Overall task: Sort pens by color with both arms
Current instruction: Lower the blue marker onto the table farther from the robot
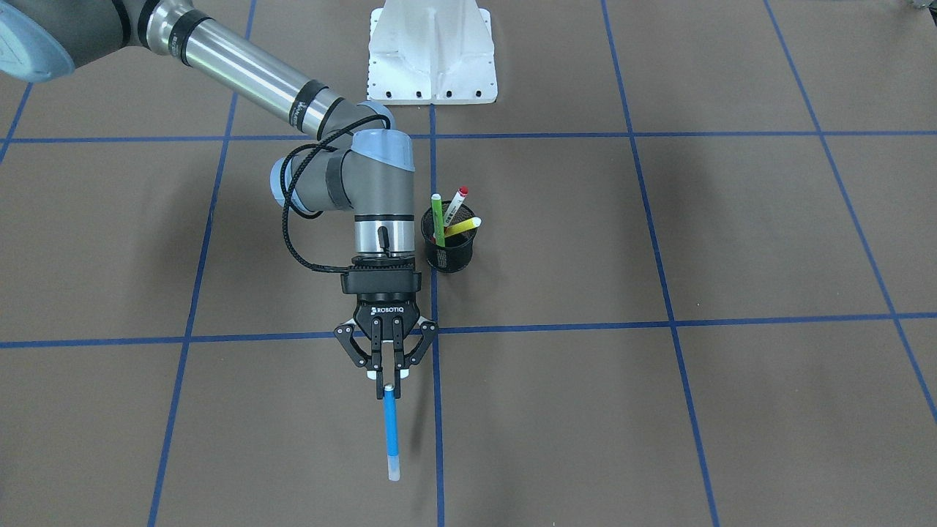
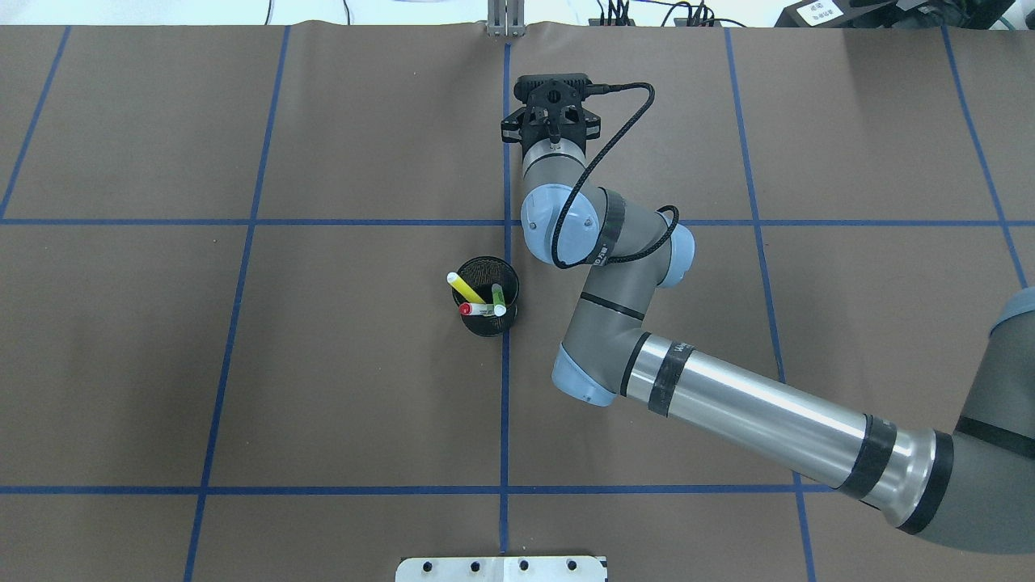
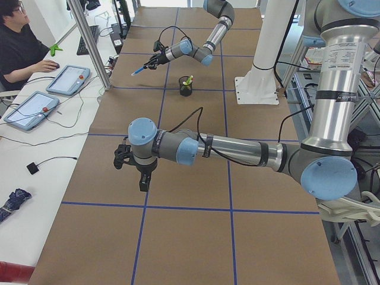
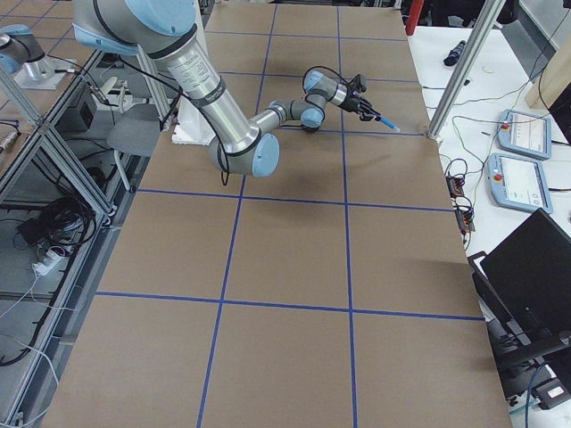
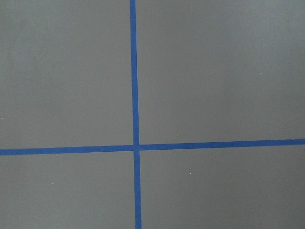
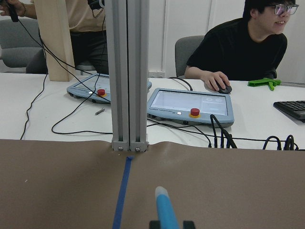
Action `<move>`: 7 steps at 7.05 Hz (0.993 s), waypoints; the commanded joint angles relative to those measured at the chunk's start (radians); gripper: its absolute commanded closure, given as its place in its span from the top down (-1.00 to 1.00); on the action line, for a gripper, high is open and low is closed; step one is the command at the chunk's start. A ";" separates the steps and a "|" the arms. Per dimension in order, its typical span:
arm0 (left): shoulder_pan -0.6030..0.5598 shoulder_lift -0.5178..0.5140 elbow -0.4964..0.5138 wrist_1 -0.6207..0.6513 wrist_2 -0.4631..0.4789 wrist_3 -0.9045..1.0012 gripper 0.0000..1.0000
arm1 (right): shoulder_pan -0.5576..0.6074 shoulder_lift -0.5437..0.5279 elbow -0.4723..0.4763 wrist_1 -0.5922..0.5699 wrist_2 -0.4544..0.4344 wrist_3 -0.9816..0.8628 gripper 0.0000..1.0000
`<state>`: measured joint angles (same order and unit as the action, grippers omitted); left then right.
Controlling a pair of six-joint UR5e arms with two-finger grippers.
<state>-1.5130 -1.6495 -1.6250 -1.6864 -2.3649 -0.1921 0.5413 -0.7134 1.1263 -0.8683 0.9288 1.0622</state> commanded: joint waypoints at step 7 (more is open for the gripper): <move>0.000 -0.013 -0.010 0.002 0.001 -0.012 1.00 | 0.011 -0.008 0.062 0.018 0.087 -0.004 1.00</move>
<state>-1.5125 -1.6529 -1.6320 -1.6855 -2.3650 -0.2040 0.5376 -0.7242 1.1503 -0.8494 0.9471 1.0584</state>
